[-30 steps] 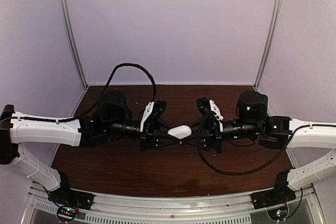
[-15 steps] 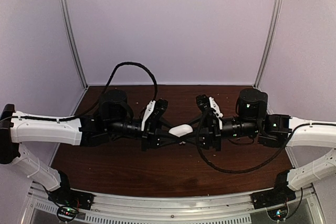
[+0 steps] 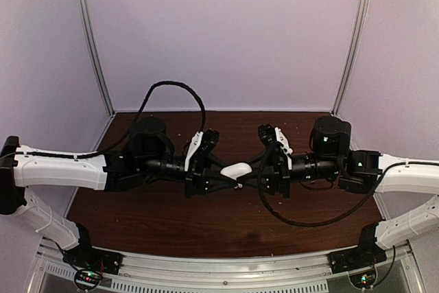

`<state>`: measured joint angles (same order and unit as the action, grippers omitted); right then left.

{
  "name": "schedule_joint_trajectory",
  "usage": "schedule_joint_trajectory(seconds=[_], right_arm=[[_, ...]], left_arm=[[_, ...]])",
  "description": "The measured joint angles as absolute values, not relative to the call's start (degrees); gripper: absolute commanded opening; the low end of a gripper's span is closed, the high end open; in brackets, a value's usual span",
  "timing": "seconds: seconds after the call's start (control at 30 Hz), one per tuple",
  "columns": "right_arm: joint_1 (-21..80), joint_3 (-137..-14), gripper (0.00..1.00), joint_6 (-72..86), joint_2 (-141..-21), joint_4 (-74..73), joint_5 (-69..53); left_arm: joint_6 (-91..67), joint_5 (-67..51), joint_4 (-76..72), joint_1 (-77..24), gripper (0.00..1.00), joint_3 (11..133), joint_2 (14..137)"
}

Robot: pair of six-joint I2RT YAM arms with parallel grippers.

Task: Insert the wireless bluetooth earbuds into the charging case
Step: Pass from the left arm to the right

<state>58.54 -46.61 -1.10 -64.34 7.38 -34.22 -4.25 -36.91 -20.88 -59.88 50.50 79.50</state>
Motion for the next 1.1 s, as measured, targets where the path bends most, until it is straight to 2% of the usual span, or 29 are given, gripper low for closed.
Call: schedule_joint_trajectory(seconds=[0.27, 0.5, 0.53, 0.57, 0.6, 0.63, 0.73, 0.83, 1.03, 1.1], right_arm=[[58.1, -45.9, 0.30, -1.1, -63.9, 7.4, -34.2], [57.9, -45.8, 0.18, -0.9, -63.9, 7.5, -34.5], [57.9, -45.8, 0.16, -1.1, -63.9, 7.5, -34.5], [57.8, -45.8, 0.15, -1.1, -63.9, 7.5, -34.6], [57.8, -45.8, 0.14, -1.1, -63.9, 7.5, -34.6], [57.8, -45.8, 0.13, -1.1, -63.9, 7.5, -34.6], [57.8, -45.7, 0.11, -0.9, -63.6, 7.4, -34.6], [57.5, -45.2, 0.11, -0.9, -62.9, 6.9, -34.5], [57.2, -43.4, 0.10, -1.3, -60.6, 5.4, -33.6], [57.2, -43.1, 0.10, -1.6, -59.9, 4.8, -33.2]], left_arm=[[-4.2, -36.9, -20.9, -59.9, 0.00, 50.5, 79.5], [-4.3, -36.4, -20.9, -59.8, 0.00, 50.5, 79.5], [-4.3, -36.4, -20.9, -59.8, 0.06, 50.5, 79.5], [-4.3, -36.2, -20.9, -59.8, 0.16, 50.5, 79.5], [-4.2, -36.2, -20.9, -59.8, 0.31, 50.5, 79.5], [-4.2, -36.2, -20.8, -59.8, 0.40, 50.6, 79.5], [-3.6, -35.8, -20.3, -59.8, 0.53, 51.0, 79.5], [-3.6, -34.6, -20.4, -59.8, 0.72, 50.9, 79.1], [-4.5, -31.5, -21.2, -59.8, 0.86, 49.7, 76.3], [-4.9, -30.0, -21.5, -59.8, 0.94, 49.7, 76.2]])
